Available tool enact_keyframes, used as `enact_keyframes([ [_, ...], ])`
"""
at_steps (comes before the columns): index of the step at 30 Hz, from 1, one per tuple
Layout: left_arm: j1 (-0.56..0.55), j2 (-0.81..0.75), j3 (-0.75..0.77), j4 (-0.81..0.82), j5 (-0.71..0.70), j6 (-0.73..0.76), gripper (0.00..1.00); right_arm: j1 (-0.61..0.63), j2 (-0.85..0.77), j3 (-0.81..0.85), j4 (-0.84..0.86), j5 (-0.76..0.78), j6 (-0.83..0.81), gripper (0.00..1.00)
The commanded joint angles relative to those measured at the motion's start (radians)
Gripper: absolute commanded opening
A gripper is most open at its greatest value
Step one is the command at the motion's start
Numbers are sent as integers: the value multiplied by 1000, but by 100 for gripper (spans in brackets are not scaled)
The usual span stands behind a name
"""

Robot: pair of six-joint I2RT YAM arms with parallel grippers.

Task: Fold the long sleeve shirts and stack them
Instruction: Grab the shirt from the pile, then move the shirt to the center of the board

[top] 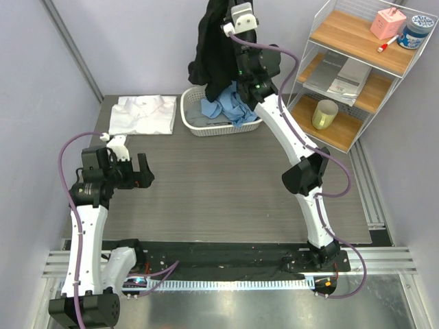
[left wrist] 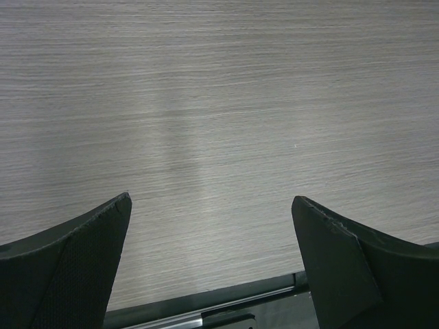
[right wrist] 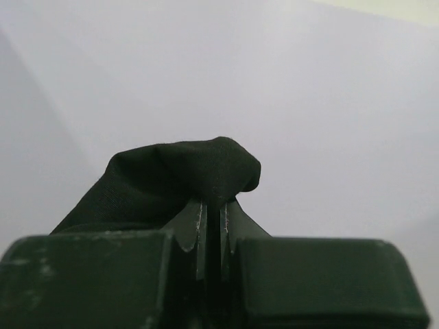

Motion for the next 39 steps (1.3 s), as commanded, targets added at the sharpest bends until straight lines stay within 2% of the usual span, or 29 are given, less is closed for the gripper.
enact_keyframes([
  [1, -2, -12, -4, 53, -7, -25, 100, 6, -176, 73, 173, -113, -21, 1],
  [10, -1, -32, -7, 59, -18, -36, 100, 6, -351, 58, 149, -219, 20, 1],
  [20, -1, -46, -17, 70, -24, -37, 100, 73, -500, -132, -6, -233, 78, 1],
  [26, -1, -40, -16, 76, -22, -27, 100, 209, -658, -494, -81, -227, 68, 1],
  [30, -1, -6, 16, 61, -48, -20, 100, 314, -750, -637, -123, -168, 92, 1],
  [34, -2, 17, 55, 44, -56, -8, 100, 320, -876, -807, -213, 0, 201, 1],
  [37, -1, 11, 62, 39, 28, 35, 100, 318, -1047, -1049, -349, 77, 290, 1],
  [38, -1, 8, 67, 31, 57, 80, 100, 318, -1157, -1202, -426, 138, 299, 1],
  [39, -2, 7, 68, 22, 111, 101, 100, 314, -1214, -1279, -464, 193, 316, 3],
])
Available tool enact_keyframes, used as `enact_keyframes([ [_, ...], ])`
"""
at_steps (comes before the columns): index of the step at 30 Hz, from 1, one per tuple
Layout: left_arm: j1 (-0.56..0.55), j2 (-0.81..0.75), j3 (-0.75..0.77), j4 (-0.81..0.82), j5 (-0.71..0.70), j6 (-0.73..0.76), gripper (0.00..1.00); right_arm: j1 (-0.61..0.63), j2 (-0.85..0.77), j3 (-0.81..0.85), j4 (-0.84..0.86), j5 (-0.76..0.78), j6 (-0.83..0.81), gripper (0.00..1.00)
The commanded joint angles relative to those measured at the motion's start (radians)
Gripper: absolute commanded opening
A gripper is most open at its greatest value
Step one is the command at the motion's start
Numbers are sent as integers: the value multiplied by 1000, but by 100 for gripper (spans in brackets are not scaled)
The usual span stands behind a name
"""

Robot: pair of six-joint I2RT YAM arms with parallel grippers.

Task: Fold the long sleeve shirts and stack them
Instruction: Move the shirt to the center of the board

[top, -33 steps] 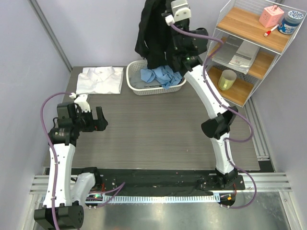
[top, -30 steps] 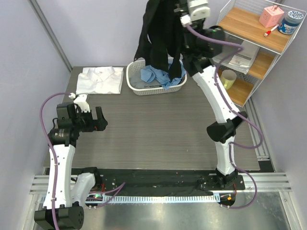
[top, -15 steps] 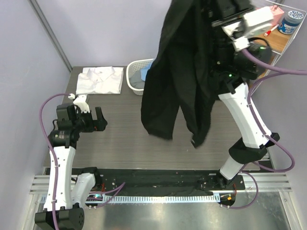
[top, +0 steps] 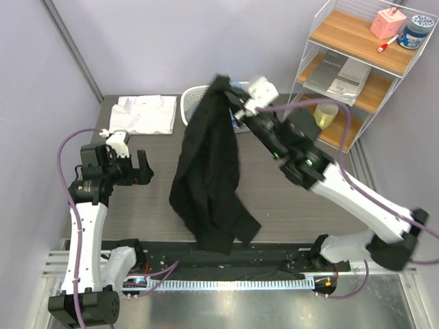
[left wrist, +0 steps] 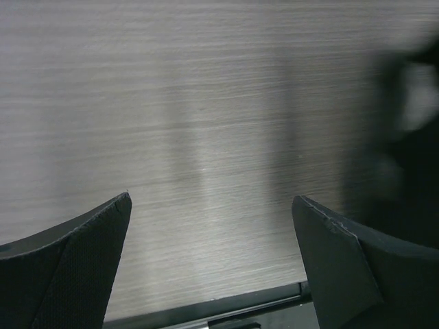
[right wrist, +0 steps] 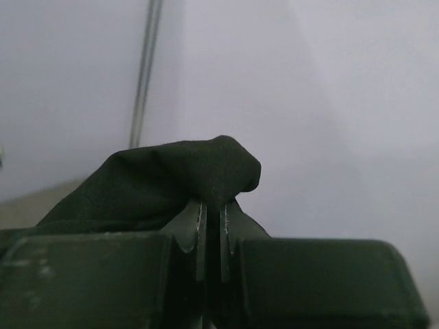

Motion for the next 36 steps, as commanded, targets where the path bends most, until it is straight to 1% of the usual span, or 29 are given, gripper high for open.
enact_keyframes([
  [1, -1, -20, 60, -22, 154, 115, 100, -20, -354, -300, -165, 243, 125, 8],
  [2, -1, -23, 60, -33, 180, 143, 100, -47, -415, -439, -268, 304, 117, 24],
  [3, -3, -24, 62, -49, 221, 217, 100, -67, -499, -494, -358, 323, 123, 33],
  [4, -4, -27, 62, -82, 290, 265, 100, -89, -535, -539, -437, 322, 101, 42],
  [5, -4, -27, 59, -92, 320, 301, 100, -135, -557, -604, -583, 319, 93, 63],
  [6, -3, -29, 54, -101, 341, 371, 100, -159, -586, -623, -643, 313, 82, 69],
  [7, -3, -21, 51, -110, 370, 399, 100, -188, -595, -634, -697, 276, 62, 75],
  [8, -4, -14, 39, -110, 375, 420, 100, -213, -601, -645, -779, 244, 4, 100],
  [9, -7, -8, 34, -112, 380, 446, 100, -251, -604, -643, -815, 184, -10, 100],
  [10, -18, 8, 31, -115, 384, 500, 100, -261, -597, -637, -893, 149, -24, 100],
  [11, -27, 38, 22, -131, 375, 531, 100, -267, -583, -614, -936, 113, -48, 100],
  [13, -61, 77, 14, -138, 349, 588, 100, -267, -548, -594, -1022, 34, -42, 100],
  [15, -78, 126, 5, -144, 329, 621, 100, -267, -520, -576, -1053, -26, -42, 100],
  [16, -92, 138, 3, -139, 331, 650, 100, -268, -473, -570, -1072, -66, -44, 100],
  [18, -99, 160, -15, -104, 335, 660, 100, -282, -430, -568, -1069, -94, -54, 100],
  [19, -156, 166, -26, -93, 329, 663, 100, -305, -404, -561, -1087, -152, -61, 100],
  [20, -188, 172, -38, -89, 317, 677, 100, -319, -353, -554, -1092, -166, -64, 100],
  [21, -226, 186, -62, -89, 258, 687, 100, -334, -327, -550, -1104, -192, -77, 100],
  [22, -318, 193, -85, -73, 218, 694, 99, -354, -299, -542, -1143, -212, -119, 100],
  [23, -366, 198, -108, -61, 176, 709, 98, -366, -246, -536, -1156, -242, -133, 98],
  [24, -407, 203, -131, -50, 135, 721, 98, -374, -226, -537, -1167, -259, -153, 98],
  [25, -474, 210, -188, -3, 68, 733, 97, -376, -201, -539, -1178, -266, -180, 97],
  [26, -499, 215, -213, 28, 30, 738, 96, -376, -184, -547, -1175, -286, -188, 96],
  [28, -538, 242, -271, 94, -28, 759, 95, -376, -127, -548, -1170, -316, -208, 93],
  [29, -546, 256, -283, 112, -45, 773, 94, -376, -109, -547, -1168, -324, -214, 90],
  [31, -550, 297, -297, 144, -82, 790, 91, -376, -71, -548, -1147, -341, -225, 88],
  [36, -549, 351, -333, 178, -83, 876, 89, -374, -49, -583, -1084, -401, -184, 86],
])
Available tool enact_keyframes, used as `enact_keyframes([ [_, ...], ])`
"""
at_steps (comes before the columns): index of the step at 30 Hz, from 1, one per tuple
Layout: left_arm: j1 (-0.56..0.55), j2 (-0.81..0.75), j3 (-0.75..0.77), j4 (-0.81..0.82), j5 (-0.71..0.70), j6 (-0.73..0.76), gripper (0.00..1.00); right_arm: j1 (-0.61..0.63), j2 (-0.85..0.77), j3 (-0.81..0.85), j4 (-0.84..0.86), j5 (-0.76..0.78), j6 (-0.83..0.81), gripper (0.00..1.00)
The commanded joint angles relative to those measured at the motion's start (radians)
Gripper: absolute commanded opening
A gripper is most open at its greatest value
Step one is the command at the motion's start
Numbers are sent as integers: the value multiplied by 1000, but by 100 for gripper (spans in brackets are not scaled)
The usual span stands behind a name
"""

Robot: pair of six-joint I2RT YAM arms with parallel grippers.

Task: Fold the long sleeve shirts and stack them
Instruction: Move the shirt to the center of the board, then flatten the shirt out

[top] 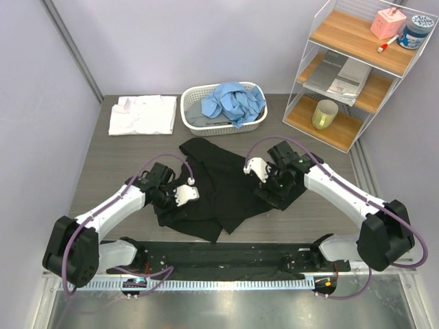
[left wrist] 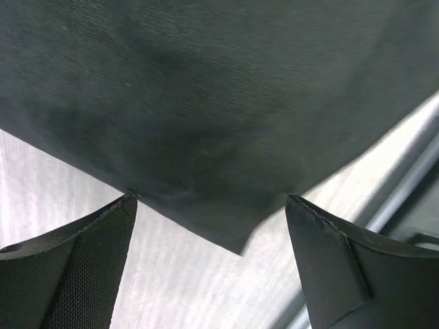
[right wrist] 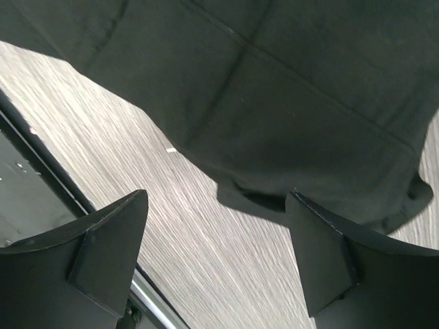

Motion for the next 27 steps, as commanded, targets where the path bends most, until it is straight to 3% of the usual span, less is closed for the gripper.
enact_keyframes([
  [1, -5, 20, -18, 112, -47, 97, 82, 2, -1, -13, 71, -74, 11, 84],
  [3, -5, 21, 8, 111, -53, 77, 69, 2, -7, -42, 82, -68, 24, 79],
  [4, -3, 20, 29, 90, -47, 66, 51, 2, -14, -48, 86, -65, 25, 78],
  [6, -3, 0, 113, 22, -8, 16, 33, 2, -49, -56, 99, -57, 25, 77],
  [7, -3, -11, 144, -40, 9, 2, 17, 2, -59, -55, 117, -52, 30, 77],
  [10, -3, -57, 238, -104, 60, -62, 0, 2, -92, -13, 119, -86, 50, 78],
  [18, -3, 13, 529, -130, 140, -231, 0, 2, -172, 24, 246, -212, 93, 84],
  [27, 6, 312, 842, -82, 92, -451, 0, 95, -109, -39, 506, -236, 258, 92],
])
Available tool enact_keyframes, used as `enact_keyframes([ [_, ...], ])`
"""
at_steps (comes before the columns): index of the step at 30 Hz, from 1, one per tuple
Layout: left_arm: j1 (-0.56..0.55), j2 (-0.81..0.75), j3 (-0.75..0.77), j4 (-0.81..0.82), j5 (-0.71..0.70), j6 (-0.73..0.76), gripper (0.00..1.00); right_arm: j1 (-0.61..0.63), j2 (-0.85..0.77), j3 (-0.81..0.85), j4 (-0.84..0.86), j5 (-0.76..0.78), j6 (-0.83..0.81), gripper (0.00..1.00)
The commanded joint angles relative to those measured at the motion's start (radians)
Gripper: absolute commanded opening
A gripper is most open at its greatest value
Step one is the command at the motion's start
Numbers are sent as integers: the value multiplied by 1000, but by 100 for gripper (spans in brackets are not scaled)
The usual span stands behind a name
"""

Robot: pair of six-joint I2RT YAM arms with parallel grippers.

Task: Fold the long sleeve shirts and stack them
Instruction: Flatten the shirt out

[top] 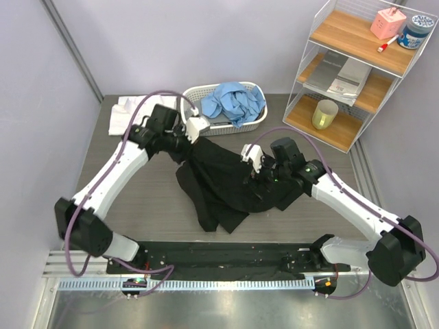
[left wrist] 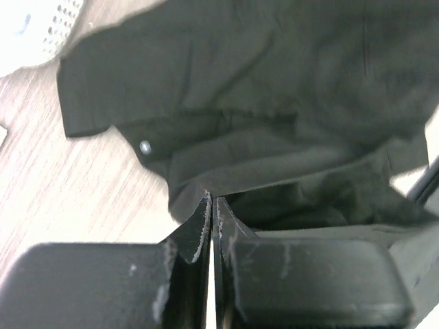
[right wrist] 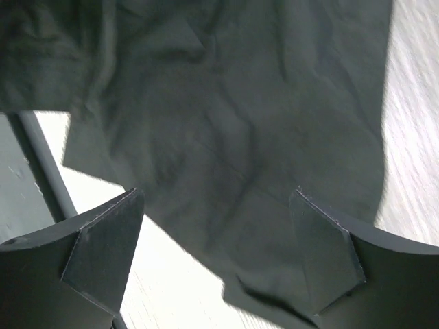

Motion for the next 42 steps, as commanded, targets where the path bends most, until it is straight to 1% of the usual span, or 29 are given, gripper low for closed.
enact_keyframes([
  [1, 6, 122, 158, 12, 5, -135, 0, 56, 42, -8, 194, -33, 129, 92],
  [3, 14, 170, 207, -5, 19, -143, 0, 71, 59, -14, 259, -43, 179, 92],
  [8, 52, 191, 210, -25, 66, -164, 0, 130, 168, 0, 343, -63, 204, 91],
  [11, 66, 190, 195, -32, 77, -167, 0, 173, 243, 29, 380, -72, 230, 86],
  [13, 76, 187, 190, -42, 99, -170, 0, 182, 281, 55, 374, -75, 239, 72],
  [14, 90, 185, 193, -50, 108, -173, 0, 183, 294, 66, 365, -76, 236, 58],
  [15, 98, 182, 193, -56, 115, -173, 0, 182, 313, 75, 340, -67, 233, 36],
  [17, 118, 164, 195, -74, 145, -175, 0, 173, 315, 102, 316, -20, 226, 15],
  [18, 124, 156, 195, -87, 164, -150, 0, 158, 298, 107, 305, -6, 230, 2],
  [20, 124, 115, 192, -123, 235, -111, 0, 119, 272, 122, 293, 2, 252, 1],
  [22, 123, 72, 180, -140, 311, -66, 0, 55, 230, 162, 259, 2, 250, 1],
  [23, 115, 31, 172, -145, 371, -60, 0, 29, 217, 177, 253, -1, 256, 1],
  [25, 89, -2, 167, -159, 398, -48, 0, -25, 173, 226, 231, -23, 258, 1],
  [27, 14, -36, 163, -180, 428, -29, 0, -45, 143, 248, 210, -38, 249, 1],
  [28, -61, -55, 155, -177, 432, -34, 0, -54, 116, 257, 205, -47, 243, 1],
  [30, -149, -65, 134, -161, 416, -47, 0, -62, 85, 259, 187, -47, 232, 1],
  [31, -231, -63, 134, -153, 409, -66, 0, -67, 55, 256, 182, -44, 227, 1],
  [32, -255, -50, 135, -145, 418, -80, 0, -70, 42, 250, 173, -41, 226, 1],
  [34, -270, -30, 166, -122, 422, -124, 0, -82, 16, 236, 162, -30, 210, 1],
  [35, -270, -7, 182, -127, 422, -117, 0, -85, -4, 231, 150, -21, 203, 1],
  [36, -270, 3, 239, -177, 425, -89, 0, -85, -15, 218, 145, -12, 197, 1],
  [38, -270, 15, 302, -257, 438, -14, 0, -100, -44, 201, 130, 2, 189, 1],
  [39, -269, 27, 362, -350, 460, 8, 0, -106, -56, 178, 126, -1, 172, 1],
  [40, -269, 29, 383, -387, 462, 23, 0, -111, -68, 159, 118, -6, 160, 1],
  [42, -253, 9, 378, -392, 436, 3, 0, -111, -119, 87, 107, -10, 153, 1],
])
